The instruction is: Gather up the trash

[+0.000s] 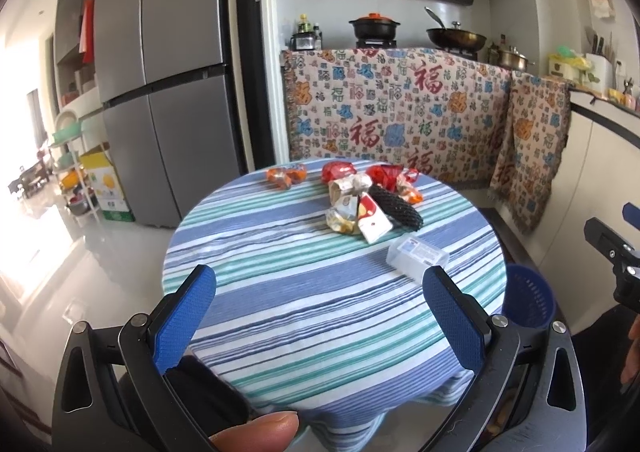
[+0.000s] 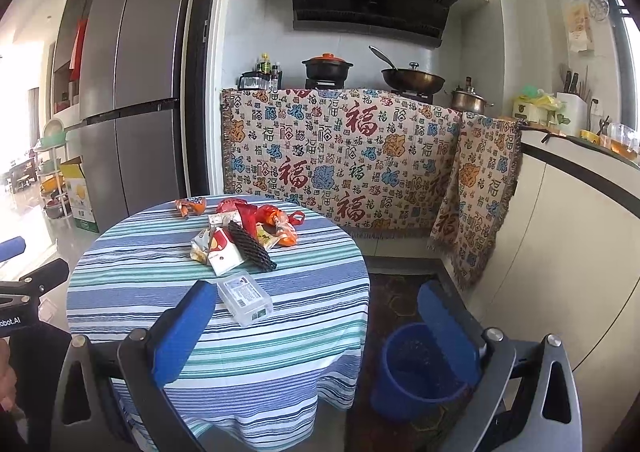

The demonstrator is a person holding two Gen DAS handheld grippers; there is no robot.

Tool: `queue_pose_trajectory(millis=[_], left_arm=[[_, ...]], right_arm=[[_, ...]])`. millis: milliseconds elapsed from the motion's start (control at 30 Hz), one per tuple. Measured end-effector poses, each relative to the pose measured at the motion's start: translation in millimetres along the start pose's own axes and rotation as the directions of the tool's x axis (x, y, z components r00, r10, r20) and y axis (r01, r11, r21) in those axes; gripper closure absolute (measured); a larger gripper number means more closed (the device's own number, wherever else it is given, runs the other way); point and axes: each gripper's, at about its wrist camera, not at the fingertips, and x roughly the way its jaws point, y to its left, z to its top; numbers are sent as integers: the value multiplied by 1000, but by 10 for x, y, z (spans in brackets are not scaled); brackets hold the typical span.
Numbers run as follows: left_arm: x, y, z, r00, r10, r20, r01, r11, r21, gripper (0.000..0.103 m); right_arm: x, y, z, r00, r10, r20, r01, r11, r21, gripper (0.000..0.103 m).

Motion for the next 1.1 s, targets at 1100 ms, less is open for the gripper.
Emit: queue_pose_trajectory(millis=[1100], left_arm=[[1987, 122, -221, 964, -99, -246, 108, 994, 22, 0]], right_arm=[[1953, 328, -517, 878, 360, -316, -385, 923, -17, 0]])
